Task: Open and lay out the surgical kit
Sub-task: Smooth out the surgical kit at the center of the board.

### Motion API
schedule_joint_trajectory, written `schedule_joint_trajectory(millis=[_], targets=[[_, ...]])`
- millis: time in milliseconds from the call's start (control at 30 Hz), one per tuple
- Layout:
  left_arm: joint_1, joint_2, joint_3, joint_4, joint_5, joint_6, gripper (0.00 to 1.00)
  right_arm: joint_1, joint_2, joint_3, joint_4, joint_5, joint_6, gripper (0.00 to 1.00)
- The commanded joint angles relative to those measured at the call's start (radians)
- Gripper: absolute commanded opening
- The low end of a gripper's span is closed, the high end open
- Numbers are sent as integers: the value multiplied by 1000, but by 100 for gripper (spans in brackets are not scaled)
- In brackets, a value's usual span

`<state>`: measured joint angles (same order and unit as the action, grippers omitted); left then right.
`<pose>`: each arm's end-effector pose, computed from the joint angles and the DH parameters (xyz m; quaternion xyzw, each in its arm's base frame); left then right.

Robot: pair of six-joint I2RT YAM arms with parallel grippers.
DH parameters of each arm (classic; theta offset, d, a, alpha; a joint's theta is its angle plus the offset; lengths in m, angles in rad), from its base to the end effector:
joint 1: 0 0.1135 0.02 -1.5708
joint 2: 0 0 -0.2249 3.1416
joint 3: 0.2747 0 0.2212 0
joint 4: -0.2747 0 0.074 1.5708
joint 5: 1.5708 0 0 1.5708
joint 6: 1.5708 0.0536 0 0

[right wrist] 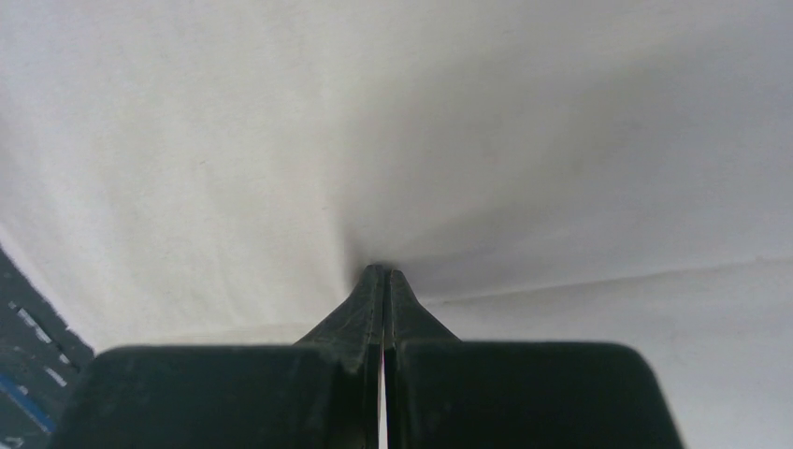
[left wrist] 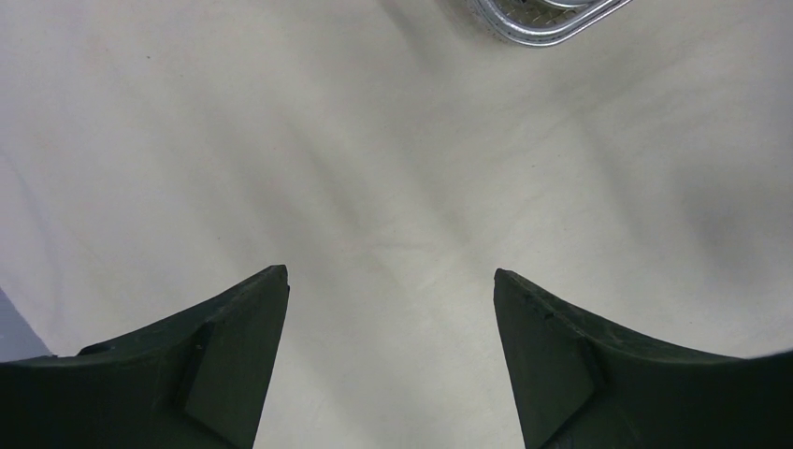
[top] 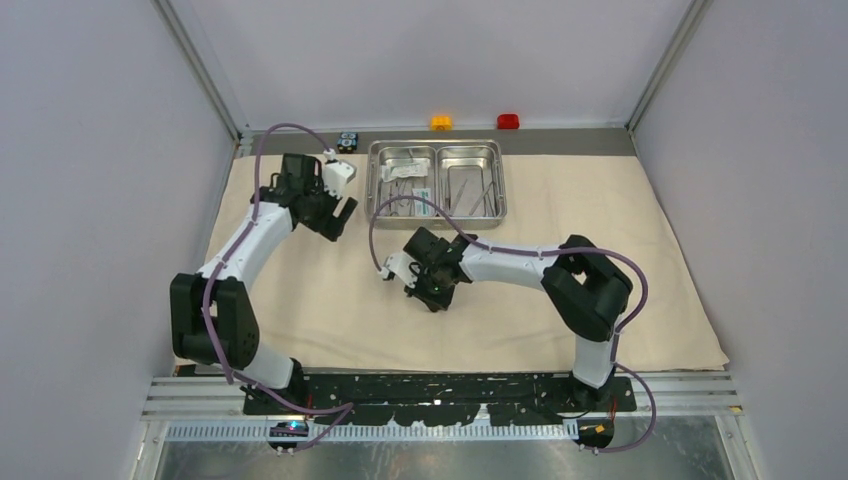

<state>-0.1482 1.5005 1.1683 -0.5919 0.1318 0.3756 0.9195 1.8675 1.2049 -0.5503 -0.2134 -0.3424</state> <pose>0.2973 -0.0515 0.2237 0.2652 0.9084 -0.0261 0.3221 0.1939 0.2731 0.1265 -0.5925 0.7789 0.1508 0.1398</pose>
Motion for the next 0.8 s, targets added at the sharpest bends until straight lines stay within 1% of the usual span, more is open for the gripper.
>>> schedule_joint_trajectory(millis=[0, 133, 233, 300, 400, 467, 533, 667, 767], targets=[[11, 13, 33, -18, -48, 54, 83, 85, 2, -72, -192, -48, -22, 1], [21, 31, 17, -27, -69, 86, 83, 152, -28, -63, -243, -44, -37, 0], [27, 34, -5, -41, -58, 126, 83, 159, -79, -41, -253, -16, -37, 1], [27, 23, -22, -62, 15, 165, 83, 140, -124, -33, -238, 26, -37, 1], [26, 14, -34, -70, 153, 176, 83, 41, -172, -12, -205, 24, -23, 1], [20, 23, -27, -49, 232, 132, 83, -48, -185, -1, -169, -4, 5, 1], [0, 50, -13, -14, 278, 76, 81, -121, -184, 6, -123, -10, 35, 1], [-87, 121, -4, 71, 261, -85, 75, -218, -168, 1, -16, 14, 83, 1], [-162, 175, 4, 114, 187, -165, 73, -267, -140, 2, 29, 33, 115, 1]])
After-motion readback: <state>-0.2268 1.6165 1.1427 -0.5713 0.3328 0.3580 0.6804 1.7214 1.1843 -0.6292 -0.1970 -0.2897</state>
